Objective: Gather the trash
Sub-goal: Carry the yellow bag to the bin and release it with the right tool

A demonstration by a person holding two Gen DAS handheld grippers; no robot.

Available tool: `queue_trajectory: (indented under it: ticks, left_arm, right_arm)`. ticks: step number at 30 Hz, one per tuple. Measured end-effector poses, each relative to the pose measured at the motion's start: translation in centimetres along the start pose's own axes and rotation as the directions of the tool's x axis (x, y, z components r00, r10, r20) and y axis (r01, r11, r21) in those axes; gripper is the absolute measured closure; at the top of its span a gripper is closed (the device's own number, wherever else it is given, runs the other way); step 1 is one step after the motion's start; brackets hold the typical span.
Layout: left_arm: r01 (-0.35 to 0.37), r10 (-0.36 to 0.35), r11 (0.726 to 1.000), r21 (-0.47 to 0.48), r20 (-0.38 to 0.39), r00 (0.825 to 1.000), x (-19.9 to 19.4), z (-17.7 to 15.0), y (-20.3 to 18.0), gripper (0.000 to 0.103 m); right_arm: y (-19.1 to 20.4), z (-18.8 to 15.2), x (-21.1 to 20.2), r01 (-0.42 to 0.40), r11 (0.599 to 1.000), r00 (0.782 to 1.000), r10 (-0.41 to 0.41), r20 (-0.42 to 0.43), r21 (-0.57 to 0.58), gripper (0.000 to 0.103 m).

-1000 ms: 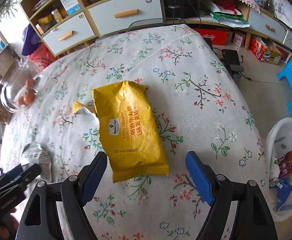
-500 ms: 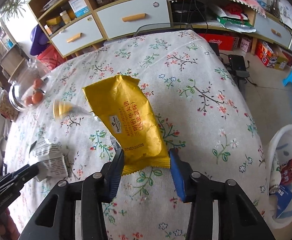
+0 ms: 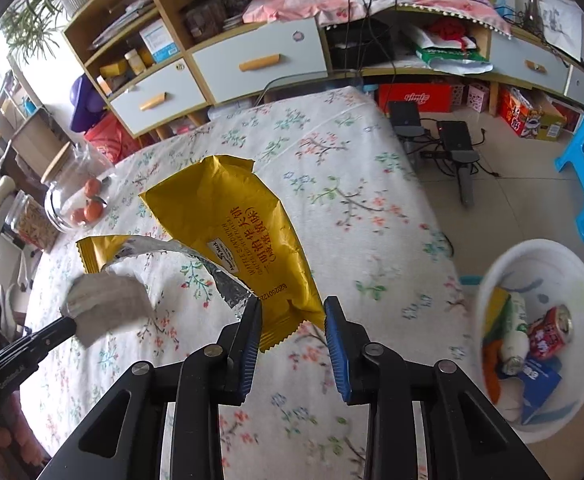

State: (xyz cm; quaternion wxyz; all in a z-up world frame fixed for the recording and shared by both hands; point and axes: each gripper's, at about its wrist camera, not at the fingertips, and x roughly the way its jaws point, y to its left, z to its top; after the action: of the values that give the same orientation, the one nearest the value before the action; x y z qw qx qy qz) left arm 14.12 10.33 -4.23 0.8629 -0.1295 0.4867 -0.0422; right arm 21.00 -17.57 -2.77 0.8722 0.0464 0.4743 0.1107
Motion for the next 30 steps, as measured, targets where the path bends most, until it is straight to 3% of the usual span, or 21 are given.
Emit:
queue_trajectory:
  ticks: [17, 30]
  left_arm:
    - [0.065, -0.066, 0.998, 0.027, 0.046, 0.997, -0.7, -0.3, -3.3, 0.102]
    - [0.186, -0.192, 0.969, 0.160, 0.022, 0.981, -0.8, -1.7, -10.9, 0.102]
  right_arm:
    - [-8.9, -2.4, -5.5, 0.059, 0.993, 0.997, -0.063, 0.043, 0.107, 0.071]
    - [-17.2, -4.7, -8.5, 0.140, 0.958, 0.987, -0.153, 0.036, 0.251, 0.067]
